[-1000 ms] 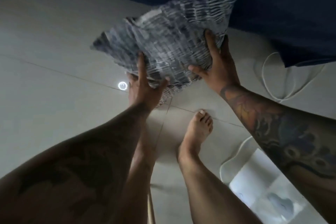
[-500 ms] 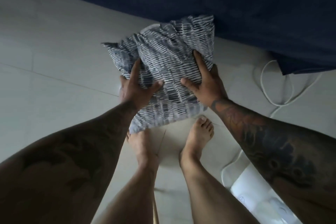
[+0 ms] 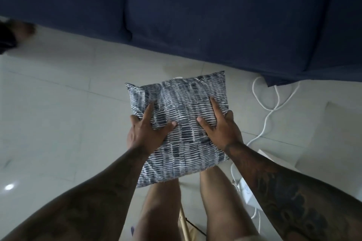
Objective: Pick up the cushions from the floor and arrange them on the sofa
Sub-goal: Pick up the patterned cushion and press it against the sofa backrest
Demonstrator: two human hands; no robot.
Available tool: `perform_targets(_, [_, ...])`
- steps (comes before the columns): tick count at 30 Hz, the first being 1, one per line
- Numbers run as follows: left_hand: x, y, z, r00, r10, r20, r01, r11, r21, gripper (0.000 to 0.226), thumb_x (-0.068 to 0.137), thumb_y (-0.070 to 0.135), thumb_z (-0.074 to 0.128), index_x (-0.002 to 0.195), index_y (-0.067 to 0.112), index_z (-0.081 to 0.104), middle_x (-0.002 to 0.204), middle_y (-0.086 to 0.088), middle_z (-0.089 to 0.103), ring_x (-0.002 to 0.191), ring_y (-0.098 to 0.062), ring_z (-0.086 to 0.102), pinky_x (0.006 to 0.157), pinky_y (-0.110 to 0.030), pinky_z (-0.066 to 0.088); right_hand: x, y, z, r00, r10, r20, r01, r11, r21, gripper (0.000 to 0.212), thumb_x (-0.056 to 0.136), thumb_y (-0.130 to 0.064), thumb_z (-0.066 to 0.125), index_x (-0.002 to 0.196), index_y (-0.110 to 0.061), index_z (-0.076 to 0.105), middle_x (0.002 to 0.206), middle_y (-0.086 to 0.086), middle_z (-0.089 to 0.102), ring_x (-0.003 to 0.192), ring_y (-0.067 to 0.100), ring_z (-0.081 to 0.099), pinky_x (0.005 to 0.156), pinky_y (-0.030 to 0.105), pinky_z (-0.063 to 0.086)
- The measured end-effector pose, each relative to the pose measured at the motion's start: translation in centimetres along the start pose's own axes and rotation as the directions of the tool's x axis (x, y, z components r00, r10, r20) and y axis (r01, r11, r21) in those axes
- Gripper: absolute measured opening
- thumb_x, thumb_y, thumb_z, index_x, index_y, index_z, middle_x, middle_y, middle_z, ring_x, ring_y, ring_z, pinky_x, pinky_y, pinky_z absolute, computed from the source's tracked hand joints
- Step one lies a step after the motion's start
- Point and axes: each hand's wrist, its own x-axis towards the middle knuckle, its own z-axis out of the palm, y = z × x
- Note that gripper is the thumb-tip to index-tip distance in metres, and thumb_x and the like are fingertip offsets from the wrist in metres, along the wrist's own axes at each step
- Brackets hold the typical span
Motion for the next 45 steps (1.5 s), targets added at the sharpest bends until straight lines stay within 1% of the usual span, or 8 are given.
perform_targets(6, [-8.4, 5.6, -9.8, 0.997, 0.05, -0.05, -0.048, 0.998, 0.045, 0.107, 0.058, 0.107, 0.048, 0.152, 0.066, 0.019, 0.132, -0.006, 0.042, 0.117, -0.039, 0.063, 0.093, -0.044, 0.053, -9.5, -5.3, -8.1, 0.997, 0.023, -0.075, -0.019, 0.998, 0.057, 0.088, 0.086, -0.092, 0.035, 0.162, -0.058, 0.006, 0.149, 0.013, 0.044, 0.128, 0.041, 0.06, 0.106, 0.052, 0.053])
perform_targets(12, [-18.4, 9.7, -19.1, 0.986, 0.128, -0.107, -0.127, 0.992, 0.015, 0.103, 0.061, 0.104, 0.049, 0.151, 0.063, 0.021, 0.131, -0.007, 0.042, 0.114, -0.041, 0.062, 0.091, -0.047, 0.053, -19.7, -10.3, -16.8, 0.983, -0.034, -0.18, 0.061, 0.987, 0.148, 0.085, 0.087, -0.092, 0.039, 0.16, -0.061, 0.008, 0.156, 0.013, 0.041, 0.13, 0.043, 0.06, 0.109, 0.054, 0.049])
perform_targets(19, [-26.8, 10.9, -24.6, 0.964, 0.184, -0.194, -0.19, 0.982, -0.014, 0.106, 0.055, 0.107, 0.048, 0.149, 0.065, 0.023, 0.131, -0.006, 0.043, 0.115, -0.038, 0.062, 0.09, -0.044, 0.051, -28.5, -13.3, -22.9, 0.971, -0.055, -0.233, 0.098, 0.979, 0.178, 0.091, 0.077, -0.1, 0.041, 0.156, -0.069, 0.008, 0.164, 0.016, 0.034, 0.138, 0.041, 0.056, 0.111, 0.05, 0.048])
perform_targets(22, [-29.2, 11.2, -26.0, 0.957, 0.198, -0.212, -0.213, 0.976, -0.049, 0.107, 0.055, 0.105, 0.051, 0.15, 0.063, 0.026, 0.136, -0.008, 0.043, 0.124, -0.04, 0.058, 0.1, -0.047, 0.049, -31.1, -14.6, -24.5, 0.966, -0.059, -0.251, 0.102, 0.982, 0.161, 0.092, 0.078, -0.101, 0.039, 0.158, -0.066, 0.009, 0.164, 0.018, 0.037, 0.141, 0.04, 0.053, 0.112, 0.048, 0.046])
perform_targets(27, [-31.1, 12.2, -28.8, 0.942, 0.256, -0.218, -0.284, 0.952, -0.112, 0.11, 0.056, 0.102, 0.058, 0.152, 0.061, 0.024, 0.14, -0.007, 0.035, 0.129, -0.039, 0.053, 0.106, -0.047, 0.046, -33.6, -16.2, -26.5, 0.956, -0.062, -0.288, 0.108, 0.983, 0.148, 0.092, 0.078, -0.101, 0.037, 0.158, -0.067, 0.005, 0.168, 0.024, 0.027, 0.137, 0.045, 0.057, 0.11, 0.051, 0.047])
perform_targets(31, [-31.7, 13.5, -30.9, 0.92, 0.302, -0.249, -0.323, 0.945, -0.047, 0.107, 0.056, 0.104, 0.053, 0.151, 0.064, 0.022, 0.136, -0.006, 0.038, 0.12, -0.037, 0.059, 0.094, -0.045, 0.051, -34.3, -17.3, -28.0, 0.944, -0.064, -0.325, 0.121, 0.98, 0.159, 0.091, 0.077, -0.103, 0.035, 0.155, -0.071, 0.002, 0.169, 0.025, 0.024, 0.132, 0.045, 0.061, 0.107, 0.052, 0.048])
perform_targets(36, [-32.2, 14.2, -33.1, 0.902, 0.336, -0.269, -0.353, 0.935, -0.016, 0.106, 0.058, 0.105, 0.049, 0.151, 0.063, 0.02, 0.134, -0.005, 0.038, 0.112, -0.035, 0.063, 0.078, -0.04, 0.047, -34.9, -18.9, -29.5, 0.925, -0.075, -0.373, 0.136, 0.981, 0.139, 0.092, 0.072, -0.107, 0.031, 0.153, -0.074, -0.001, 0.17, 0.025, 0.022, 0.128, 0.045, 0.064, 0.104, 0.053, 0.051])
perform_targets(45, [-33.1, 15.0, -35.1, 0.876, 0.385, -0.289, -0.399, 0.917, 0.011, 0.103, 0.057, 0.106, 0.049, 0.147, 0.066, 0.022, 0.118, 0.003, 0.03, 0.11, -0.032, 0.064, 0.084, -0.042, 0.051, -36.3, -20.0, -29.9, 0.911, -0.06, -0.409, 0.141, 0.975, 0.17, 0.091, 0.075, -0.105, 0.032, 0.153, -0.073, -0.001, 0.169, 0.027, 0.024, 0.131, 0.045, 0.062, 0.105, 0.055, 0.05])
